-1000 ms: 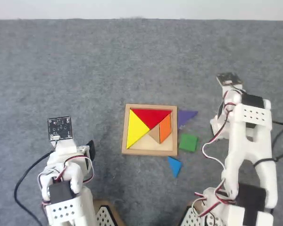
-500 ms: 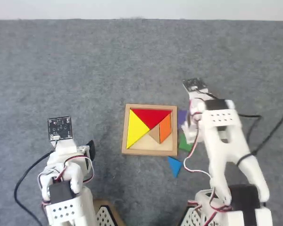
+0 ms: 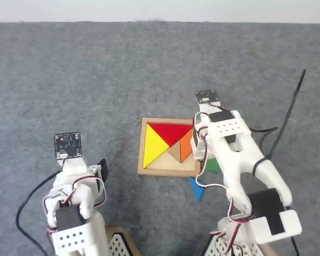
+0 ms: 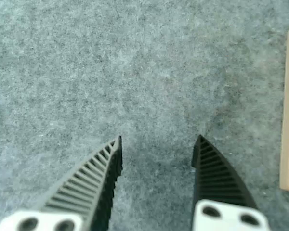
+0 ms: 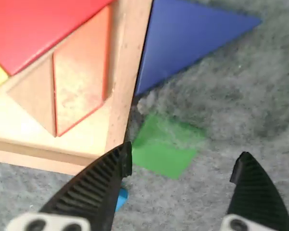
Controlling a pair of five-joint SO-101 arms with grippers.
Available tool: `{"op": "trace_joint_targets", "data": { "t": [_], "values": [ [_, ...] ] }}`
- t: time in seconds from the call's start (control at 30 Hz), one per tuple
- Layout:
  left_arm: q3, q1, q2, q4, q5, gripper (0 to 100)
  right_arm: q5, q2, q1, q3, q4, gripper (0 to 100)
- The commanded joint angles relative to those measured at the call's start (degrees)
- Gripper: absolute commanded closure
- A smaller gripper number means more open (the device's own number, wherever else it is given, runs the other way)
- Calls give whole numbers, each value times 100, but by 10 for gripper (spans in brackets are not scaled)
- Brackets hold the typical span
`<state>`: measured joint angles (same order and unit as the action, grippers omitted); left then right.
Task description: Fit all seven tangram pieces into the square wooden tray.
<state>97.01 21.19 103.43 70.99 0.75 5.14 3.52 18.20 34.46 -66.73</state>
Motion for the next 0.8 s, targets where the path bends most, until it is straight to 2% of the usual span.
{"op": "trace_joint_targets", "data": {
  "t": [0.0, 0.37, 0.57, 0.77],
  "values": [
    [-57, 26, 105, 26, 26, 766, 70, -31, -84, -176, 127, 680],
    [-57, 26, 105, 26, 26, 766, 70, -31, -57, 325, 567, 684],
    [-57, 26, 105, 26, 26, 766, 70, -31, -57, 536, 831, 850],
    [-57, 26, 105, 26, 26, 766, 70, 13, -110, 571, 848, 876]
  ]
}}
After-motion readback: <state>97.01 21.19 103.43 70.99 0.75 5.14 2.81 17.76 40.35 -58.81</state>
